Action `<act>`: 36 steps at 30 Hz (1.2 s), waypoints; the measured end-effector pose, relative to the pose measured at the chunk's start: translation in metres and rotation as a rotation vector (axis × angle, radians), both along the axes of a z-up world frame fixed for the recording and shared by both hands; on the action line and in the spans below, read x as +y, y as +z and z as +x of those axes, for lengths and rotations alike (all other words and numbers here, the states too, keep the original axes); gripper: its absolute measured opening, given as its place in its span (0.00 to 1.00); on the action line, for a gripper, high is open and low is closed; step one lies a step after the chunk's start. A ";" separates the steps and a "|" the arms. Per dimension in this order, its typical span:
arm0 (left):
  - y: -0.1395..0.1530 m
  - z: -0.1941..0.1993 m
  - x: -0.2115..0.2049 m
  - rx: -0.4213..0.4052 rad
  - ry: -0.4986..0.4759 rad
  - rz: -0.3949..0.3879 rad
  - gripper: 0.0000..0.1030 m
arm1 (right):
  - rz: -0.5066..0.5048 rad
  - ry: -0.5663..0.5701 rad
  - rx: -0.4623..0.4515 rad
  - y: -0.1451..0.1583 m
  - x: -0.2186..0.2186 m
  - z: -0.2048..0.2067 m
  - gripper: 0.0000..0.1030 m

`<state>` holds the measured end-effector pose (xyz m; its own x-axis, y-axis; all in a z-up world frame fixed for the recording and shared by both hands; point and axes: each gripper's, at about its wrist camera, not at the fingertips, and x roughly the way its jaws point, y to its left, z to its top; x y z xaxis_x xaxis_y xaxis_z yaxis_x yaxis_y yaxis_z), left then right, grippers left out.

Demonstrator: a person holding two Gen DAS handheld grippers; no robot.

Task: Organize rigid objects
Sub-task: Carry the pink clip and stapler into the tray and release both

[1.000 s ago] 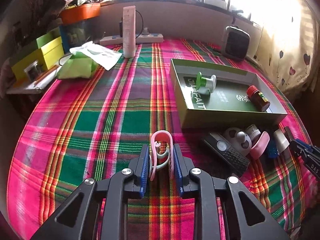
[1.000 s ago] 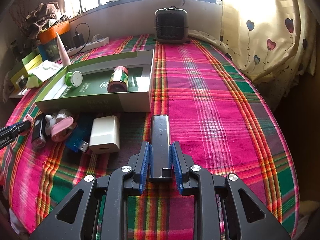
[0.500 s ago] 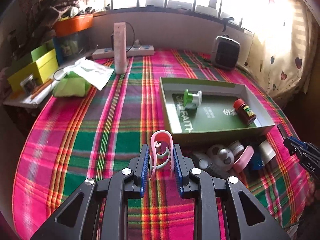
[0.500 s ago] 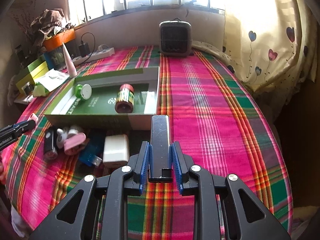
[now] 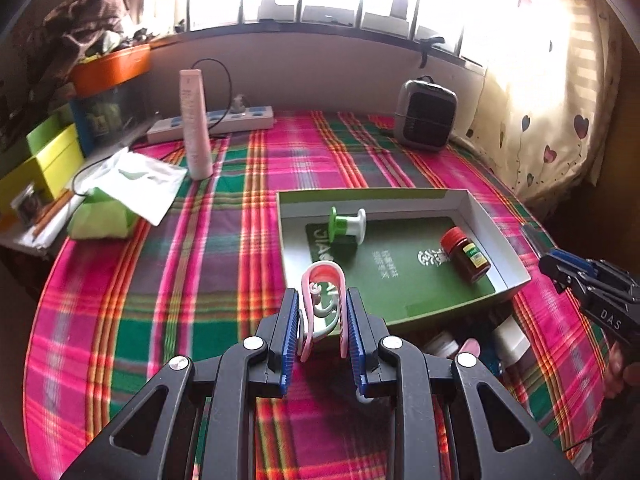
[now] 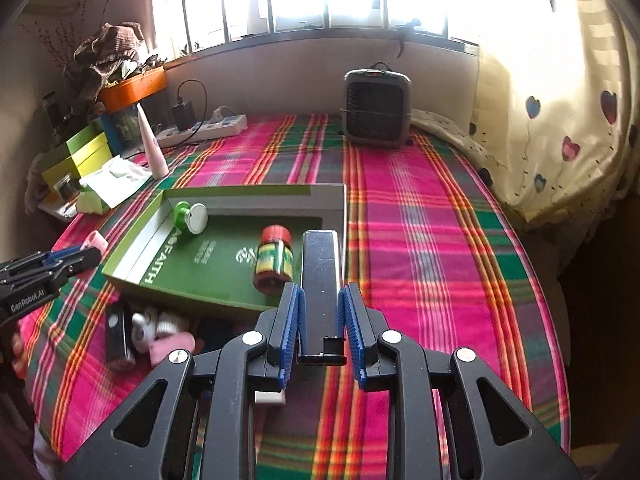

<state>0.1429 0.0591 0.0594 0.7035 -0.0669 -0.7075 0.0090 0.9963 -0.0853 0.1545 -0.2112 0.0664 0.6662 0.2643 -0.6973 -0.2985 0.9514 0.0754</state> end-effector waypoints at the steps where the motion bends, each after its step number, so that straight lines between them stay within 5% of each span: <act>1: 0.000 0.004 -0.001 0.002 -0.009 -0.006 0.21 | 0.002 0.005 0.003 0.001 0.002 0.004 0.24; 36: -0.041 0.081 -0.016 0.107 -0.041 0.010 0.21 | -0.067 0.091 0.145 -0.034 0.036 0.096 0.24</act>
